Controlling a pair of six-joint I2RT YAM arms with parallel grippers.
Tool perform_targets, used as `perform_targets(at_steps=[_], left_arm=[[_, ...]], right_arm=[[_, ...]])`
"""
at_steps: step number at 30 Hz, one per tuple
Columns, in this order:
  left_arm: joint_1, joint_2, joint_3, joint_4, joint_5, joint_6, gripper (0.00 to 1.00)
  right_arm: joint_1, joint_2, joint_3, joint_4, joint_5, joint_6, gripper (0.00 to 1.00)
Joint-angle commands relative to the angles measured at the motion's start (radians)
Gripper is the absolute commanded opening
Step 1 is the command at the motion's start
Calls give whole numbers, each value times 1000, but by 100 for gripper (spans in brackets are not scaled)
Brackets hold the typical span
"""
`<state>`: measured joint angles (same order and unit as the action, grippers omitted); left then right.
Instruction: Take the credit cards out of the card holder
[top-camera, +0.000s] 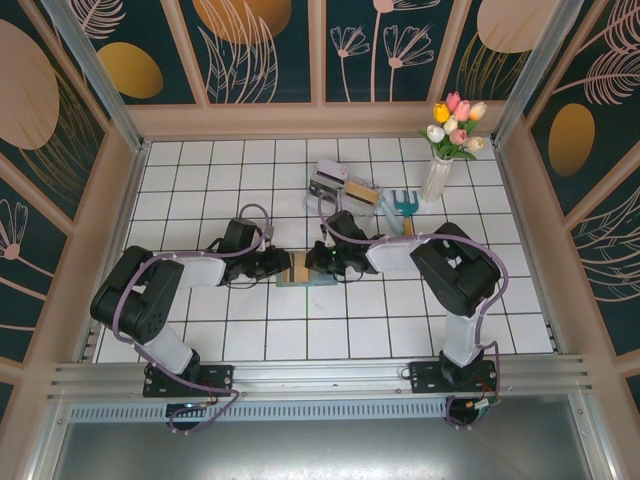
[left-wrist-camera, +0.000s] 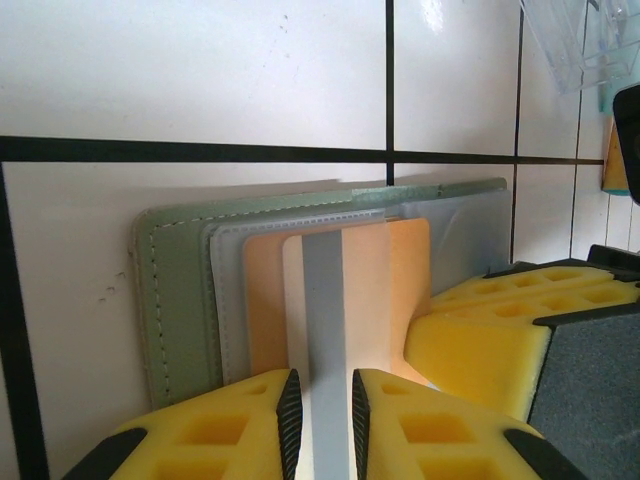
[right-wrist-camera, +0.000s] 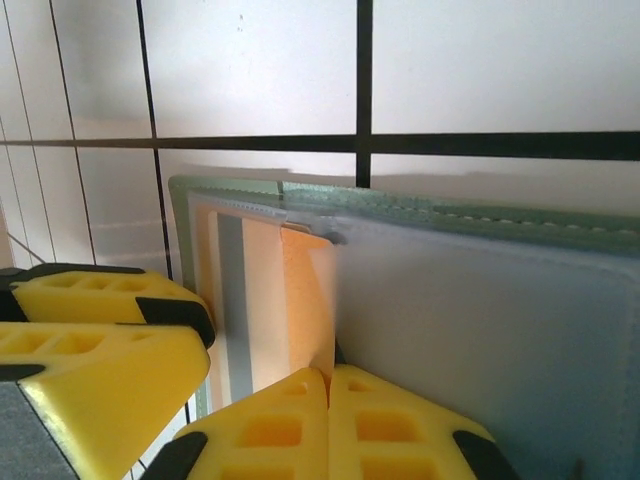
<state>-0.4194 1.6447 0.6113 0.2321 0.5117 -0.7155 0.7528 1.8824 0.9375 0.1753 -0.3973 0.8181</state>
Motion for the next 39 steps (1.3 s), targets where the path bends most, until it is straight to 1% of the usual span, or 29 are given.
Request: perform_targets(at_steps=[1,4,7,9,13,18,24,29,32,35,39], left_arm=[[-4,40,-39,-71,-87,-2,25],[-4,40,-33,-84,-100,-4,25],[-4,34,-31,-89,-107,-6,25],[-4,35,-28,-88,-106,-6,25],[-4,38,-25,-86,-107,-5,25],[-5,26,-12,-85,-95,-11,26],[-4,-40,45,-64,5,-41,28],[-4,-111,101,-82,8,-50,31],[-2,-147,121,-88,19,-54,35],[0,-181,143,-88,51,-68,45],[4,-235,169,-57,140,-100,56]], right_arm=[[-2,15,-24,-34,38,-27,2],[-14,-30,-51,-67,70,-39,0],[-30,-86,-92,-72,74,-39,0],[-38,-114,-112,-69,67,-42,0],[-46,-148,-128,-34,16,-32,0],[-50,-177,-136,-26,20,-30,0],[-59,-268,-182,55,6,-39,0],[-100,-360,-236,130,-42,-38,0],[-122,-420,-265,183,-74,-39,0],[-150,-476,-285,247,-105,-29,0],[-183,-522,-283,326,-159,-6,0]])
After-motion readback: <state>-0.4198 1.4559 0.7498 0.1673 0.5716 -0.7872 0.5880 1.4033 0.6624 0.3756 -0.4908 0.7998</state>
